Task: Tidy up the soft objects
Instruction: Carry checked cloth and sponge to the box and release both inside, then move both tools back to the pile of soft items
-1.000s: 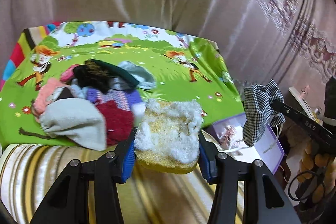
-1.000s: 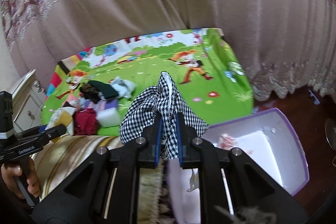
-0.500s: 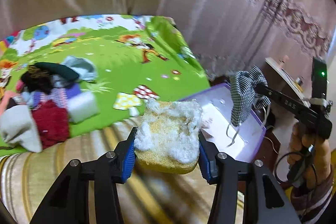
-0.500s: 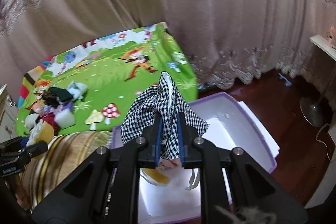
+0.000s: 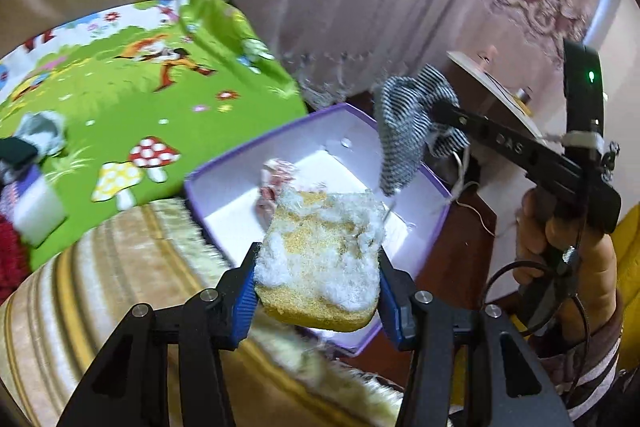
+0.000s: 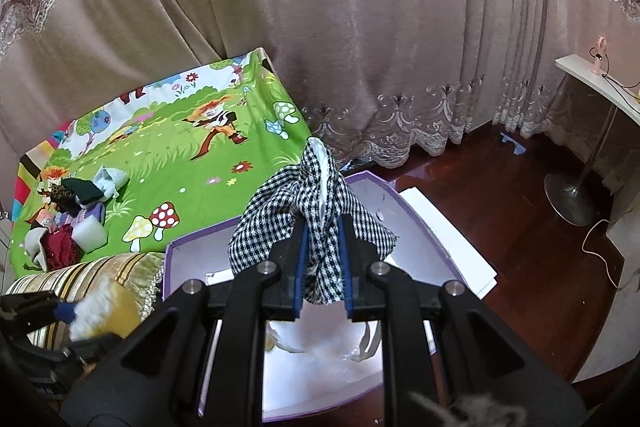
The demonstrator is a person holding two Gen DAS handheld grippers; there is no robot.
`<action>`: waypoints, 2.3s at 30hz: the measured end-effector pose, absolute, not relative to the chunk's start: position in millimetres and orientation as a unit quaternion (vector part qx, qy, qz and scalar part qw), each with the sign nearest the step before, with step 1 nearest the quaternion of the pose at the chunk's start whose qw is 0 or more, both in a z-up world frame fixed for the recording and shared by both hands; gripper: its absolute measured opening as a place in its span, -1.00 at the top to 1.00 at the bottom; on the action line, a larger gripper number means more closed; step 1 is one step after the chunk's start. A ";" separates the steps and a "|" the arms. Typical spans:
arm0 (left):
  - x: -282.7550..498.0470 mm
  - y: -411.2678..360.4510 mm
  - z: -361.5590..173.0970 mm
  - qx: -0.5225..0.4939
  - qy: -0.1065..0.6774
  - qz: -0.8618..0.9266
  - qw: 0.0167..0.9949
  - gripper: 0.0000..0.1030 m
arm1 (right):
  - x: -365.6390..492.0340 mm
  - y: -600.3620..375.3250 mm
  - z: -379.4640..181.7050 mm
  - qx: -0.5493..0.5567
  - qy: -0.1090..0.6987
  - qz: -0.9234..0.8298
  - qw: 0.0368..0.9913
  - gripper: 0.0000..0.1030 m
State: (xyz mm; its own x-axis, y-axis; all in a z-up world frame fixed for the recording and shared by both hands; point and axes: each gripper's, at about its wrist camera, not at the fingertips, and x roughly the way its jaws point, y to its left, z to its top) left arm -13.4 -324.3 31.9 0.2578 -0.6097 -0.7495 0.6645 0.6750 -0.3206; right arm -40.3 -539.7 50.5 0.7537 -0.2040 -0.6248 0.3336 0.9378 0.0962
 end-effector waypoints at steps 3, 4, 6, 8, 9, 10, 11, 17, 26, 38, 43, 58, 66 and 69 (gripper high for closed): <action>-16.3 -342.6 28.7 0.040 0.467 -0.423 0.775 -0.22 | -40.7 -542.2 50.5 0.103 0.317 -0.149 0.931 0.61; -18.1 -346.7 27.5 0.045 0.469 -0.426 0.773 -0.27 | -41.4 -543.0 50.5 0.104 0.317 -0.150 0.931 0.58; -20.4 -350.5 25.7 0.052 0.470 -0.426 0.771 -0.33 | -42.3 -544.7 50.1 0.105 0.317 -0.151 0.930 0.54; -19.3 -349.1 24.3 0.049 0.474 -0.425 0.770 -0.33 | -42.7 -545.3 49.6 0.105 0.318 -0.150 0.930 0.53; -18.4 -347.0 24.0 0.044 0.476 -0.423 0.770 -0.33 | -42.9 -545.4 49.1 0.104 0.318 -0.149 0.930 0.47; -16.9 -344.1 23.8 0.038 0.479 -0.419 0.771 -0.33 | -42.3 -545.3 48.6 0.104 0.320 -0.146 0.930 0.40; -15.2 -341.0 23.8 0.032 0.480 -0.416 0.772 -0.33 | -41.3 -544.3 48.0 0.103 0.323 -0.143 0.930 0.14; -8.5 -329.8 25.1 0.019 0.481 -0.402 0.779 -0.34 | -39.4 -537.9 50.0 0.096 0.322 -0.142 0.931 -0.18; -3.3 -311.2 28.7 0.009 0.471 -0.380 0.796 -0.34 | -37.6 -528.4 55.2 0.091 0.321 -0.131 0.933 -0.25; 17.8 -250.5 34.3 -0.032 0.453 -0.319 0.832 -0.34 | -19.3 -479.5 61.1 0.065 0.332 -0.067 0.939 -0.25; 28.5 -214.9 35.6 -0.064 0.448 -0.288 0.844 -0.34 | -9.3 -454.8 62.5 0.052 0.339 -0.039 0.938 -0.25; 44.0 -92.2 28.5 -0.194 0.447 -0.183 0.854 -0.34 | 24.1 -383.1 52.3 0.022 0.370 0.038 0.928 -0.25; 58.7 -29.6 13.5 -0.279 0.453 -0.124 0.838 -0.33 | 47.3 -340.1 43.3 0.010 0.387 0.079 0.919 -0.25; 64.6 -10.6 3.4 -0.315 0.457 -0.111 0.824 -0.33 | 57.1 -324.9 37.7 0.007 0.395 0.092 0.914 -0.25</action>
State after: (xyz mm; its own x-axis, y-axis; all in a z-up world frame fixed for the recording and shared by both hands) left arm 64.6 -10.6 3.4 0.5572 -0.4708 -0.6840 -0.1061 0.7767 -0.6209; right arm 57.1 -324.9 37.7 0.6701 0.1741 -0.7216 -0.1638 0.9828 0.0851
